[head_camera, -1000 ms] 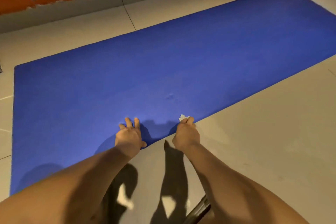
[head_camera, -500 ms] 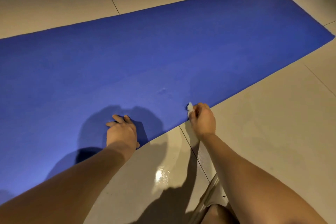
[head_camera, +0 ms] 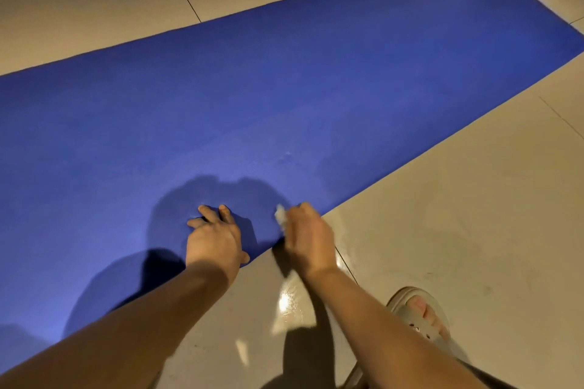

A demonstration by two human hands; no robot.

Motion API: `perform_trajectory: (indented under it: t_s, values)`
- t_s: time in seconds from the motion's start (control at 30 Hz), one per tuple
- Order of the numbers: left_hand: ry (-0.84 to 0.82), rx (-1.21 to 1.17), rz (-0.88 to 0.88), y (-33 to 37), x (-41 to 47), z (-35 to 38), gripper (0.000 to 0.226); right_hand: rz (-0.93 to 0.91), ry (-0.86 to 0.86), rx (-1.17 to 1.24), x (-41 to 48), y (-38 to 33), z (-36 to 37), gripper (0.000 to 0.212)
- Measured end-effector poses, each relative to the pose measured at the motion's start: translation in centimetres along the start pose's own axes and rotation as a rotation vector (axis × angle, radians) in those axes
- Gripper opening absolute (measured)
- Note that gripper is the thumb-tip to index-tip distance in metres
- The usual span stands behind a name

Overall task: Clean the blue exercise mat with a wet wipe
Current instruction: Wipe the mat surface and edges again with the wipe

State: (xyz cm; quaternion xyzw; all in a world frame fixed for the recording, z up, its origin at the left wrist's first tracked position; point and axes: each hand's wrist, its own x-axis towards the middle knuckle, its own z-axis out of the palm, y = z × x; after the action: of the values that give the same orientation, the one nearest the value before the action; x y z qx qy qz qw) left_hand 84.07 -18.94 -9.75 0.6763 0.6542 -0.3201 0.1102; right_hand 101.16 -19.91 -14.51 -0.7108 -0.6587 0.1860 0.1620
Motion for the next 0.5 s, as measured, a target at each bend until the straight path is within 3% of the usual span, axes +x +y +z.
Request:
perform_trajectory:
  t_s: [0.1,0.17,0.27,0.33,0.43,0.5]
  values:
    - [0.014,-0.007,0.000,0.1,-0.1,0.2,0.105,0.185,0.148,-0.027,4.5,5.5,-3.2,0.032]
    - [0.025,-0.013,-0.002,0.0,-0.2,0.5,0.108,0.279,0.155,-0.031,6.2,7.4,-4.5,0.023]
    - [0.041,-0.033,-0.010,-0.3,-0.5,0.7,0.110,0.352,0.174,0.065,5.5,4.8,-3.3,0.028]
    - [0.038,-0.027,0.004,-0.4,-0.5,0.5,0.108,0.256,0.120,0.121,2.8,1.2,-1.8,0.028]
    - [0.022,-0.030,-0.003,-0.4,-0.5,0.0,0.107,-0.001,-0.106,0.164,-1.4,-3.4,-0.5,0.013]
    - [0.027,-0.031,-0.015,-0.3,-0.5,-0.2,0.107,-0.137,-0.126,0.113,-1.2,-2.9,-0.6,0.026]
